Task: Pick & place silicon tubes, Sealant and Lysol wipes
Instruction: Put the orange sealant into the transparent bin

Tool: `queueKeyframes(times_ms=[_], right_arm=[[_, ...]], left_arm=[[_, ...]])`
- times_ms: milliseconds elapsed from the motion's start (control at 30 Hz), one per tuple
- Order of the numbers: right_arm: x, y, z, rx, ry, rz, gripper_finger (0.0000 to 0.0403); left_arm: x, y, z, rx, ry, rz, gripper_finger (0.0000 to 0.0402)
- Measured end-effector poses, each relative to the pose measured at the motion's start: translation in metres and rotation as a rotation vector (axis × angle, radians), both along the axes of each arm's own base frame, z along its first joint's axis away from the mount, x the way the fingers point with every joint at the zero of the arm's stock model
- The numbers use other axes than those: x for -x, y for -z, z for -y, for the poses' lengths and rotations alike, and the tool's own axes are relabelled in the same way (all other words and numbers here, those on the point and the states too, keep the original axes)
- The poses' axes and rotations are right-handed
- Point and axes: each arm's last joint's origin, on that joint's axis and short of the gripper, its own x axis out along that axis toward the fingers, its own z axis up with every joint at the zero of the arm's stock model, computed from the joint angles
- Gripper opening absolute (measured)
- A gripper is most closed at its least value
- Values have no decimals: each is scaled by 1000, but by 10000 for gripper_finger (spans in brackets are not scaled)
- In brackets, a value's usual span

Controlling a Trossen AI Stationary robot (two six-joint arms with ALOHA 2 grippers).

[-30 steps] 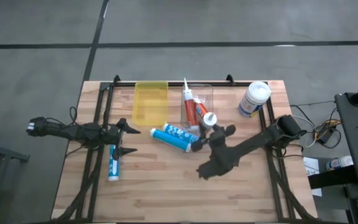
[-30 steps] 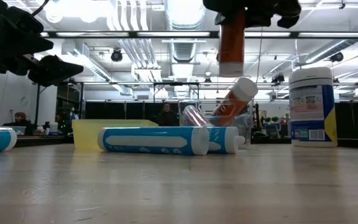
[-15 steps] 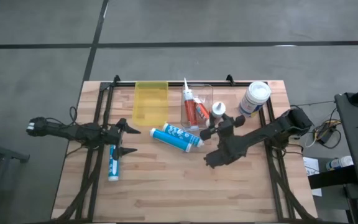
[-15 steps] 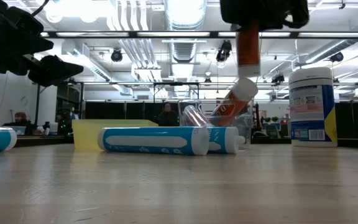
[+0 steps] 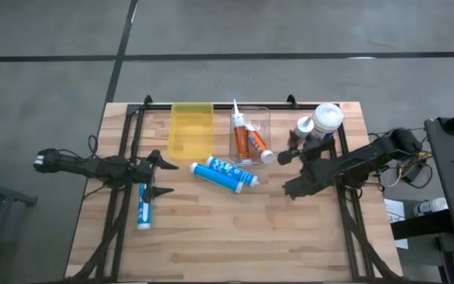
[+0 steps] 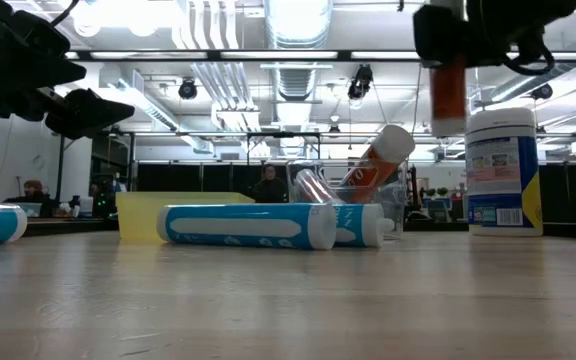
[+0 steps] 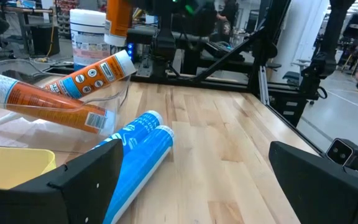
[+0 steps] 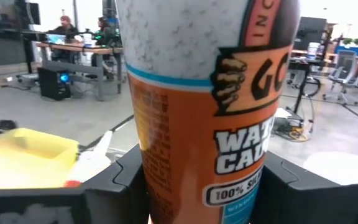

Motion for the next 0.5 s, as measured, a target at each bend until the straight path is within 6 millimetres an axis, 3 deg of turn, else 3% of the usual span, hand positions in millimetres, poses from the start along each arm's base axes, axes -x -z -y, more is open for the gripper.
queueKeyframes(times_ms=[233, 500], right_arm=[[25, -10, 14, 1, 32, 0, 176], [34, -8, 33, 13, 131, -53, 176]], left_arm=[[0, 0, 0, 0, 0, 0, 398], [0, 0, 0, 0, 0, 0, 398]])
